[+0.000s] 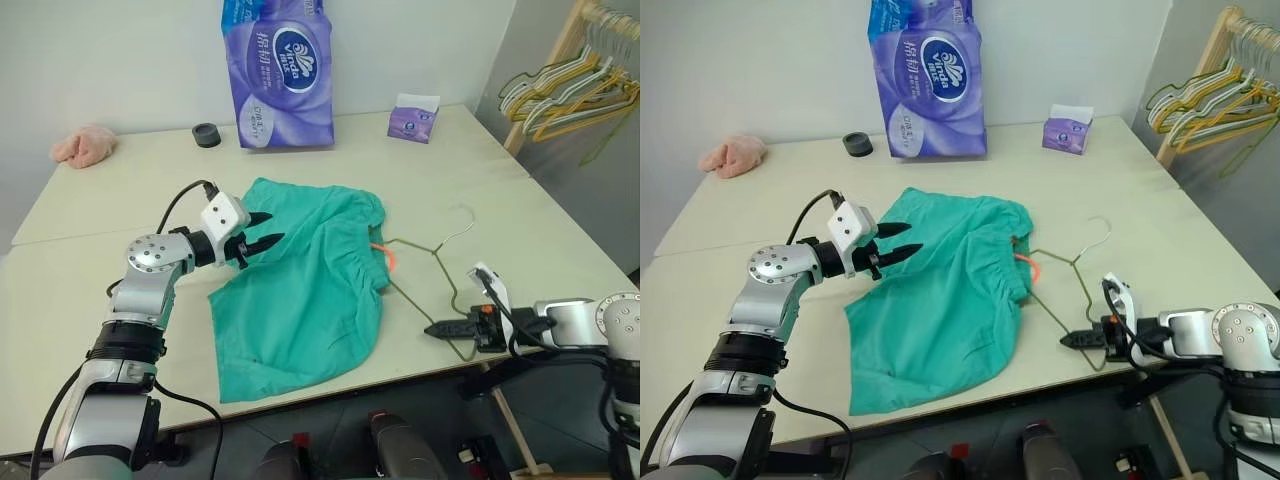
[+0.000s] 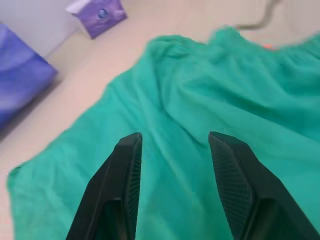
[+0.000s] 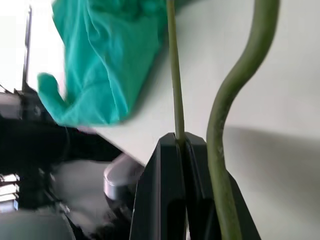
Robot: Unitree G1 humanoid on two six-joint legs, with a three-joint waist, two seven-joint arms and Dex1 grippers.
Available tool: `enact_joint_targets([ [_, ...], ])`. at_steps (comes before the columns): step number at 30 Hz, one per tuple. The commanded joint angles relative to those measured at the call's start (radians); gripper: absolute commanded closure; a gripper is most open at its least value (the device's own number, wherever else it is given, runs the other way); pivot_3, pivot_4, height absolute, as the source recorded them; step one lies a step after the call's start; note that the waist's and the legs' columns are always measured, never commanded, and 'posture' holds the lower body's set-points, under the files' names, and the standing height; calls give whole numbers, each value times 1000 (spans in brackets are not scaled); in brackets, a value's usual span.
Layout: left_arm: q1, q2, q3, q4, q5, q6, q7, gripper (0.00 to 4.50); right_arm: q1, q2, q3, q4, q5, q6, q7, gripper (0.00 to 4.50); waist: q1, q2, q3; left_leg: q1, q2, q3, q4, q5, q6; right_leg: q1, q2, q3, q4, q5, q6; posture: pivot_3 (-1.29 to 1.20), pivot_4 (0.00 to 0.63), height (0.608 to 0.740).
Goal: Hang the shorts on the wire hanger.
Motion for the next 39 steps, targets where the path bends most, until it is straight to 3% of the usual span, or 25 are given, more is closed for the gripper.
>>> enact_joint_targets([
  [1,-19,1,30,-21,-28,14,-8,2290,43,-140,125,-171,-96,-119,172,4500,-1,0,0,0,0,0,0,0,0,0,0,0,0,0,1,-237,104,740],
  [3,0,10,25,-40,-35,32,-35,2290,50,-175,150,-185,-127,-170,231,4500,-3,0,0,0,0,0,0,0,0,0,0,-1,0,-3,5,-239,104,740],
  [12,15,9,20,-72,-49,84,-83,2290,28,-68,38,33,-119,-19,169,4500,4,-1,-1,0,0,0,0,0,0,0,0,0,0,0,0,-239,109,740],
  [22,26,6,7,-93,-37,78,-98,2290,-146,125,-114,280,14,16,-71,4500,-1,-1,-1,1,0,0,1,0,0,0,0,0,1,1,-1,-233,109,740],
  [26,28,7,9,-97,-40,80,-94,2290,-144,36,-51,85,63,16,31,4500,1,0,0,-1,0,-1,0,0,0,-2,0,0,2,0,0,-237,110,740],
  [29,20,3,16,-89,-43,85,-82,2290,-114,-71,44,-86,-2,-50,154,4500,4,-1,-1,-2,0,-2,0,0,0,-2,0,-2,1,0,0,-242,111,740],
  [35,8,2,14,-70,-41,84,-76,2290,-19,-420,371,-338,-438,-532,512,4500,1,0,0,-1,0,-1,0,0,0,-1,0,-3,0,-3,5,-251,114,740],
  [39,8,-3,9,-66,-37,79,-75,2290,-20,-382,361,-259,-438,-513,533,4500,-5,-1,-1,-1,0,0,0,0,0,-1,0,-1,-1,-3,5,-253,114,740],
])
